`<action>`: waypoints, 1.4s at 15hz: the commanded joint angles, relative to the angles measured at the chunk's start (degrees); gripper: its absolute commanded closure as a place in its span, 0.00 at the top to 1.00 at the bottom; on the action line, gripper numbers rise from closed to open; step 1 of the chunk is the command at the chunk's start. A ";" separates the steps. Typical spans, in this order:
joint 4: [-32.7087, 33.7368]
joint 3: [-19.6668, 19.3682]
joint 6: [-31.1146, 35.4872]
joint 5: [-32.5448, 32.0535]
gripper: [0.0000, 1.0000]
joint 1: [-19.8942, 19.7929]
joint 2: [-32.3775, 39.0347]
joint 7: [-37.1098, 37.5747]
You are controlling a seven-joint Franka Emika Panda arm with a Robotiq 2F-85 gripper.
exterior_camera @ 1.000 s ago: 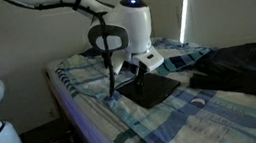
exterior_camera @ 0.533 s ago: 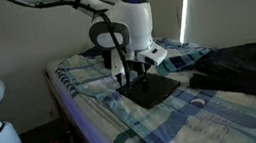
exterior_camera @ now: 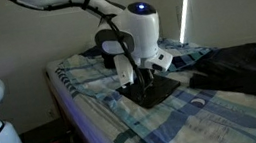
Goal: Open the tablet on the bed
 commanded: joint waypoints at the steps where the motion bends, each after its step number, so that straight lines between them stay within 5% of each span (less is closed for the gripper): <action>1: 3.36 -0.68 -0.37 4.62 1.00 -0.96 4.31 -4.94; 21: 4.19 0.94 0.10 7.50 1.00 -3.73 8.47 -3.94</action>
